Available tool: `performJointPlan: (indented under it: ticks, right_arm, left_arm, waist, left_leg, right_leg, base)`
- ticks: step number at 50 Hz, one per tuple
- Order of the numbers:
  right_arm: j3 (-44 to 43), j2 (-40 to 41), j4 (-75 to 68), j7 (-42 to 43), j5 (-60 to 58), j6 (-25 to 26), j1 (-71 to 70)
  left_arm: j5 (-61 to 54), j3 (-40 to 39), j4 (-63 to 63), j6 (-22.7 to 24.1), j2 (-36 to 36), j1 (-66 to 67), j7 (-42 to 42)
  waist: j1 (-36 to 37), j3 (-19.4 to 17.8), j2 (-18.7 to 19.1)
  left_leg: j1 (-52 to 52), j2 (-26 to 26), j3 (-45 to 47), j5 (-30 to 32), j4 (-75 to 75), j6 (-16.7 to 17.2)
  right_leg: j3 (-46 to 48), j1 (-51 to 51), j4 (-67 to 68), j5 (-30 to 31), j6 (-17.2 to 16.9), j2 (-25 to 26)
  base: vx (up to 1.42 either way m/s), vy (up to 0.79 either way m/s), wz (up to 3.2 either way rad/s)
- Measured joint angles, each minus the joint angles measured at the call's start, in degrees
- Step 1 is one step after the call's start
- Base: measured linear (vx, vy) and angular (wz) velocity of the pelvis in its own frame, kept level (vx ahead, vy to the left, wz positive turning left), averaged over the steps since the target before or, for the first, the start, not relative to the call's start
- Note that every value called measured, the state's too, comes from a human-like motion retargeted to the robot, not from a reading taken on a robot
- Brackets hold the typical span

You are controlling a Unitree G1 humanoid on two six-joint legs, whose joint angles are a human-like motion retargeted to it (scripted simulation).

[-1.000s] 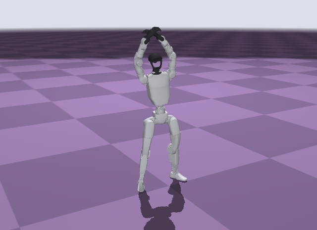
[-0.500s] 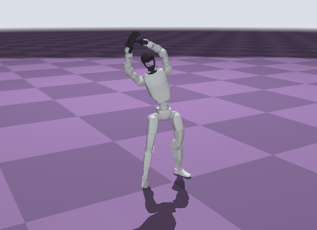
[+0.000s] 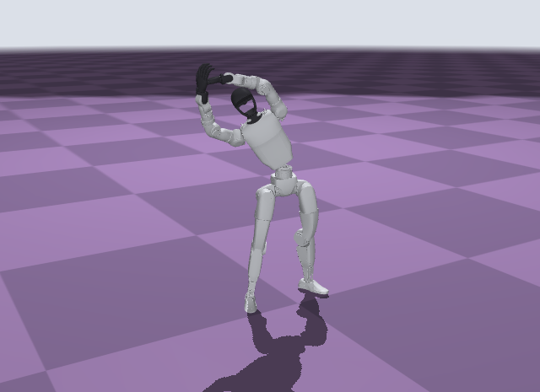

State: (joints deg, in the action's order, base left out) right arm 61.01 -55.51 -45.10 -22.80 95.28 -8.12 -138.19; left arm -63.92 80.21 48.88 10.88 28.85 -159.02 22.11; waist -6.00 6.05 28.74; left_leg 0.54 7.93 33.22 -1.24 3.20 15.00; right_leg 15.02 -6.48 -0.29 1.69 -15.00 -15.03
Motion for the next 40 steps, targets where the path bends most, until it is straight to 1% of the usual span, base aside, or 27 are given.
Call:
performJointPlan:
  ticks: [8,18,20,23,25,27,28,31,33,35,38,40]
  right_arm:
    - [-2.7,-0.3,-0.8,0.5,-1.4,-0.2,1.7]
    - [-5.6,0.5,-1.4,-0.1,-0.3,0.7,4.7]
    - [-9.1,2.1,-2.5,-0.5,-1.0,2.8,5.8]
    - [-6.4,1.7,-1.9,-0.4,-0.5,1.6,5.5]
    - [-11.0,4.6,-3.8,-0.7,-1.7,4.6,6.3]
    - [-6.1,3.2,-2.5,-0.5,-1.2,2.2,5.4]
    - [-5.3,3.1,-2.5,-0.3,-1.0,2.0,4.9]
    - [-6.8,4.4,-3.6,-0.3,-1.8,3.5,4.3]
    - [-4.4,3.8,-3.2,-0.2,-1.9,2.6,3.3]
    - [-5.1,4.3,-3.8,-0.2,-2.2,3.4,2.3]
    - [-1.4,3.3,-3.2,-0.1,-2.0,2.3,0.0]
    - [-2.4,3.9,-4.0,-0.3,-2.7,3.5,-1.3]
  left_arm:
    - [1.4,0.0,0.4,-0.9,-1.7,0.0,0.8]
    - [3.2,0.0,0.8,-2.1,-2.3,0.6,2.1]
    - [4.1,0.0,0.4,-2.7,-1.7,1.0,2.2]
    - [4.5,0.0,0.5,-2.4,-1.4,1.4,2.0]
    - [4.9,0.0,-0.1,-3.2,0.0,2.2,2.1]
    - [4.6,0.0,0.2,-2.6,0.1,2.4,1.7]
    - [4.2,0.0,0.2,-2.4,0.2,2.3,1.5]
    - [3.2,0.0,0.0,-2.7,1.0,2.6,1.3]
    - [2.2,0.0,0.2,-2.4,1.1,2.6,0.9]
    - [1.0,0.0,0.3,-2.5,1.4,2.3,0.6]
    - [-0.5,0.0,0.7,-1.9,1.5,1.7,0.0]
    - [-1.4,0.0,0.6,-1.9,1.9,1.0,-0.3]
  waist:
    - [-1.3,-0.9,0.6]
    - [-3.4,-2.3,0.6]
    - [-4.5,-2.8,0.5]
    - [-4.6,-2.8,0.2]
    - [-5.9,-3.1,-0.1]
    - [-5.3,-2.8,-0.7]
    - [-5.1,-2.8,-1.1]
    - [-5.2,-2.6,-2.8]
    - [-4.6,-2.3,-4.1]
    - [-4.3,-1.9,-5.5]
    - [-3.1,-1.1,-7.8]
    - [-2.6,-0.7,-9.4]
  left_leg:
    - [0.2,-0.9,0.4,-0.1,0.0,0.0]
    - [0.5,-1.5,1.4,-0.7,-0.1,0.0]
    - [0.9,-1.5,1.5,-0.9,-0.2,0.0]
    - [1.1,-1.1,1.8,-1.1,-0.1,0.0]
    - [1.3,-0.9,1.9,-1.3,-0.3,0.0]
    - [1.6,-0.4,2.1,-1.5,-0.2,0.0]
    - [1.7,-0.2,2.2,-1.6,-0.3,0.0]
    - [2.1,0.5,2.3,-1.9,-0.6,0.0]
    - [2.5,1.0,2.4,-2.1,-0.6,0.0]
    - [2.7,1.5,2.2,-2.3,-0.8,0.0]
    - [3.0,2.3,1.9,-2.5,-0.9,0.0]
    - [3.1,2.9,1.5,-2.6,-1.0,0.0]
  right_leg:
    - [-0.6,-0.2,0.0,0.0,0.0,-0.8]
    - [-1.7,-0.6,-0.1,0.1,0.0,-1.3]
    - [-1.9,-0.3,-0.1,0.0,0.0,-1.3]
    - [-2.1,-0.4,-0.1,0.0,0.0,-0.9]
    - [-2.2,-0.1,-0.1,0.0,0.0,-0.8]
    - [-2.3,-0.1,-0.1,-0.2,0.0,-0.3]
    - [-2.3,-0.1,-0.1,-0.2,0.0,-0.1]
    - [-2.4,0.3,0.0,-0.4,0.0,0.3]
    - [-2.3,0.6,0.1,-0.6,0.0,0.8]
    - [-2.1,1.0,0.3,-0.8,0.0,1.1]
    - [-1.6,1.4,0.5,-1.1,0.0,1.8]
    - [-1.2,1.7,0.8,-1.3,0.0,2.2]
  base:
    - [0.0,0.0,0.0]
    - [0.0,0.0,0.0]
    - [0.0,0.0,0.0]
    - [0.0,0.0,0.0]
    - [0.0,0.0,0.0]
    - [0.03,-0.02,-0.06]
    - [0.0,0.0,0.0]
    - [0.0,0.0,0.0]
    - [0.0,0.0,0.0]
    - [0.0,0.0,0.0]
    - [0.0,0.0,0.0]
    - [0.0,0.0,0.0]
